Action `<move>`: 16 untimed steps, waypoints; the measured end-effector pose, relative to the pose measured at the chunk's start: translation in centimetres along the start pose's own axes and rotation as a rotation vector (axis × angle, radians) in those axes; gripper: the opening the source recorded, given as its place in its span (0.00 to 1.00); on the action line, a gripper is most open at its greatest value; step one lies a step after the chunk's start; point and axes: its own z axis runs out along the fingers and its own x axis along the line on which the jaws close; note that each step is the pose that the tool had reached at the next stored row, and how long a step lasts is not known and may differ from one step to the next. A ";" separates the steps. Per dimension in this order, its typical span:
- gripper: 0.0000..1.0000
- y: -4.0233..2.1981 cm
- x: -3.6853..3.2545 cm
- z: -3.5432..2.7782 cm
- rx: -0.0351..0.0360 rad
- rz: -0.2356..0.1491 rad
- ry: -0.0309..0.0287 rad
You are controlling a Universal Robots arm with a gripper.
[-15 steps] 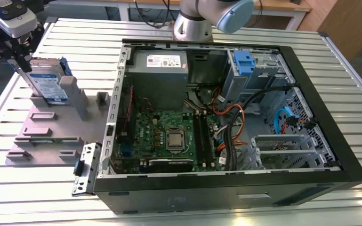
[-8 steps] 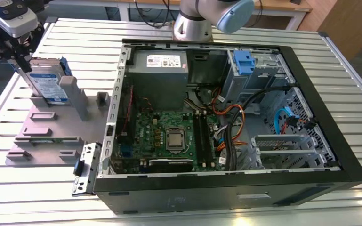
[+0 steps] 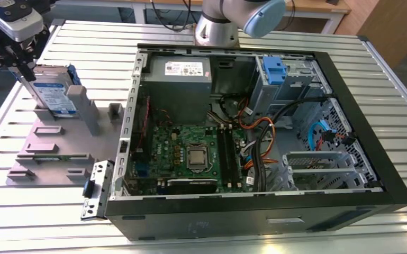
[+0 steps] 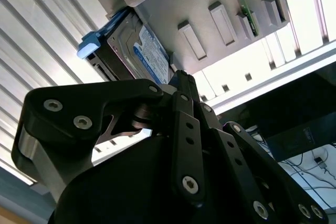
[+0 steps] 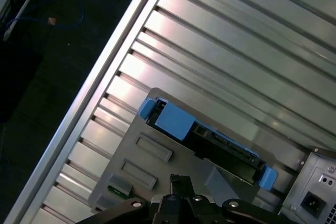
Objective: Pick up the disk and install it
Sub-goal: 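Pick up the disk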
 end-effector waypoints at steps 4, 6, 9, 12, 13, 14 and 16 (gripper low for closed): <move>0.11 0.00 0.00 0.00 0.0001 -0.008 0.0003; 0.11 0.00 0.00 0.00 0.0001 -0.012 0.0004; 0.11 0.00 0.00 0.00 0.0001 -0.019 0.0007; 0.11 0.00 0.00 0.00 0.0002 -0.025 0.0008; 0.11 0.00 0.00 0.00 0.0002 -0.028 0.0009; 0.11 0.00 0.00 0.00 0.0002 -0.030 0.0010; 0.11 0.00 0.00 0.00 0.0003 -0.034 0.0012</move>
